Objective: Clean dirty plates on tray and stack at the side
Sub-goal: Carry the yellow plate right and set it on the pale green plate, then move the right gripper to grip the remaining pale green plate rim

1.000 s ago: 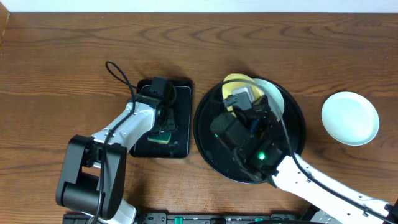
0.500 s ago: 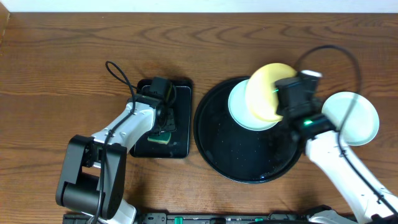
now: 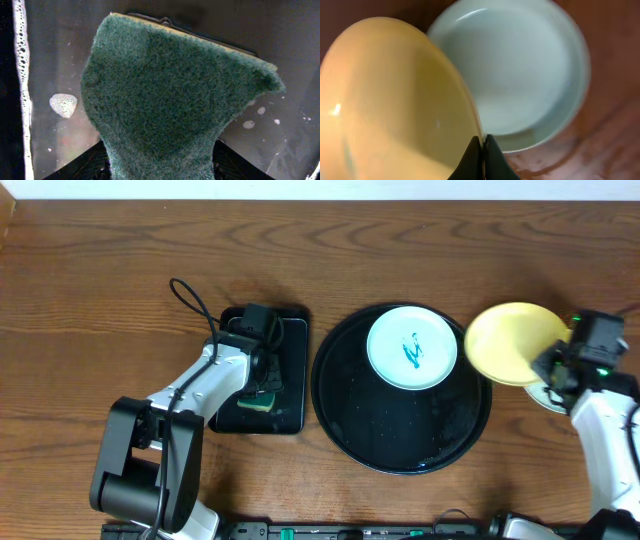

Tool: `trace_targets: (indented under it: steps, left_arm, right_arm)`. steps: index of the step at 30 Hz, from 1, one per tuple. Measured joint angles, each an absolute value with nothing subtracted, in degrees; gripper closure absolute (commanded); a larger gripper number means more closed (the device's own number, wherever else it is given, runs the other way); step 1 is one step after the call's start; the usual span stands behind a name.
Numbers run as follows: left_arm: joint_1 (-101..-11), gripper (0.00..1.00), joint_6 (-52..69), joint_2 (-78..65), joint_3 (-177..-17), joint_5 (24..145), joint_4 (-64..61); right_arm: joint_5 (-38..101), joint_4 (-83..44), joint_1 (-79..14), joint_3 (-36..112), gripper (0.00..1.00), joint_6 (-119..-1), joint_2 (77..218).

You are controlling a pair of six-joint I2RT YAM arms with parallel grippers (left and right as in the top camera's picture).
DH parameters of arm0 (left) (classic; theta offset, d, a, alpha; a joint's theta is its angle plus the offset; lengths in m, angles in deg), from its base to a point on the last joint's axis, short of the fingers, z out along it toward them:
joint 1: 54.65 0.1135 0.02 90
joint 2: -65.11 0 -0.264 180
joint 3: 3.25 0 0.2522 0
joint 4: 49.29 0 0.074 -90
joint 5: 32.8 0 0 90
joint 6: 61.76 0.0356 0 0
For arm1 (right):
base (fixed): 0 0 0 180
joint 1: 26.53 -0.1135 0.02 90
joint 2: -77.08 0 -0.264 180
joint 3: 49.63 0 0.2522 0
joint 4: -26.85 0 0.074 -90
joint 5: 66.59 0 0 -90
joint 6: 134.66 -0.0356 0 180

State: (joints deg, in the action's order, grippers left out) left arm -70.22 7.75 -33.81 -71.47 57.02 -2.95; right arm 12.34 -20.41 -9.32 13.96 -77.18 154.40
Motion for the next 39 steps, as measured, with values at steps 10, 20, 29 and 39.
trace_targets:
  steps: [10, 20, 29, 39]
  left_arm:
    - [-70.2, 0.38, 7.7, -33.8, -71.5, 57.0, -3.0]
    - [-70.2, 0.38, 7.7, -33.8, -71.5, 57.0, -3.0]
    - [-70.2, 0.38, 7.7, -33.8, -71.5, 57.0, -3.0]
    - [-70.2, 0.38, 7.7, -33.8, -71.5, 57.0, -3.0]
  right_arm:
    - [13.6, -22.4, 2.7, 14.0, 0.99, -77.8, 154.4]
    - [14.0, -21.1, 5.5, 14.0, 0.56, -79.3, 155.2]
    - [29.6, -15.8, 4.5, 14.0, 0.45, -76.2, 160.3]
    - [42.1, -15.7, -7.7, 14.0, 0.46, -64.3, 166.6]
